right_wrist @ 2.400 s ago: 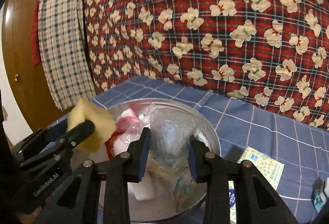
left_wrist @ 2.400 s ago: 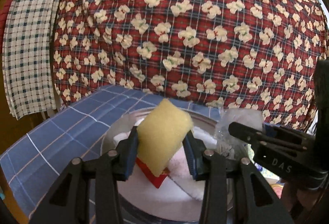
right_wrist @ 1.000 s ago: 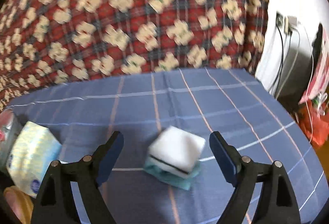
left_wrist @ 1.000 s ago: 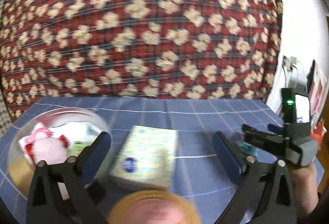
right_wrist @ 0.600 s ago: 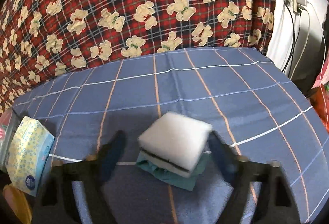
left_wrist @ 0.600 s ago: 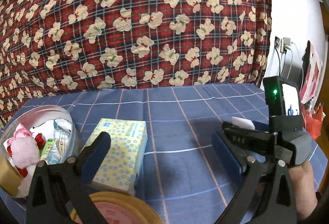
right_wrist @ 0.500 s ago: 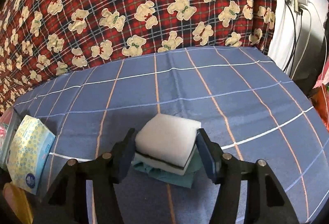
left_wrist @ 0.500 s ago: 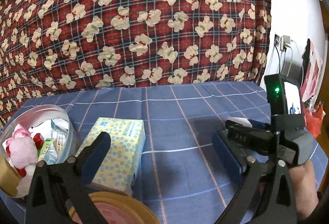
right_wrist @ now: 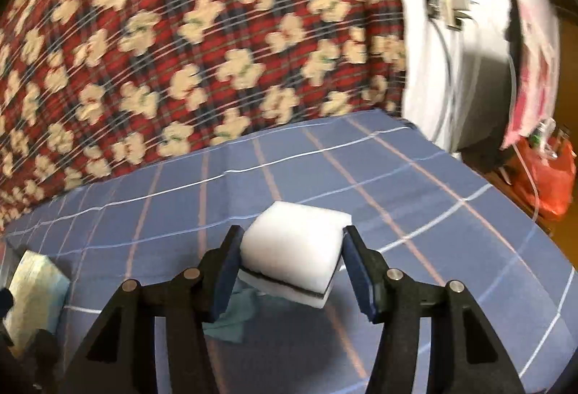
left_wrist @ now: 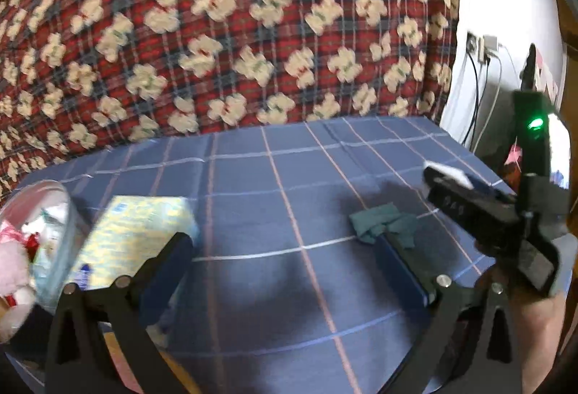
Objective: Organize soft objects
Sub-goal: 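Grasp the white-and-black sponge with the right tool while the left grasps the teal cloth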
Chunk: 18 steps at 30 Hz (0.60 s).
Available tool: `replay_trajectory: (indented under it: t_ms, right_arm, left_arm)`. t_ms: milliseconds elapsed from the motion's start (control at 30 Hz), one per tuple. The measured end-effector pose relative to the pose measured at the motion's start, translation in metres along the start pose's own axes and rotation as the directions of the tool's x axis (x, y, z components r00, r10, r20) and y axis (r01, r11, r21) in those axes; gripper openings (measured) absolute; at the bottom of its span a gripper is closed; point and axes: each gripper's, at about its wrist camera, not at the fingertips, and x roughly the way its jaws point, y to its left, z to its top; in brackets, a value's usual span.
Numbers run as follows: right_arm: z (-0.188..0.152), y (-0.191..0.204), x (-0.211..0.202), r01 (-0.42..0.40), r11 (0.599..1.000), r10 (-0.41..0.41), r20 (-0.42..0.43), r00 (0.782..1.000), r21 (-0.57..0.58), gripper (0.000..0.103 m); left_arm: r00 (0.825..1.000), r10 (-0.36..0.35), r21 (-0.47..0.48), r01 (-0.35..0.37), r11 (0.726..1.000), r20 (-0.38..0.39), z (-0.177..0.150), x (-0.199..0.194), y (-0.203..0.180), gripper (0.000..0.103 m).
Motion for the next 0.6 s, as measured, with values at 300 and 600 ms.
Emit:
replay_trajectory:
  t_ms: [300, 600]
  right_arm:
    - [0.006, -0.029, -0.005, 0.124, 0.991, -0.125, 0.036, 0.991, 0.043, 0.057]
    - [0.006, -0.039, -0.004, 0.135, 0.988, -0.138, 0.031, 0.99, 0.077, 0.058]
  left_arm:
    - [0.993, -0.073, 0.034, 0.077, 0.996, -0.091, 0.003, 0.044, -0.044, 0.101]
    - [0.973, -0.139, 0.089, 0.157, 0.984, -0.183, 0.007, 0.077, -0.073, 0.098]
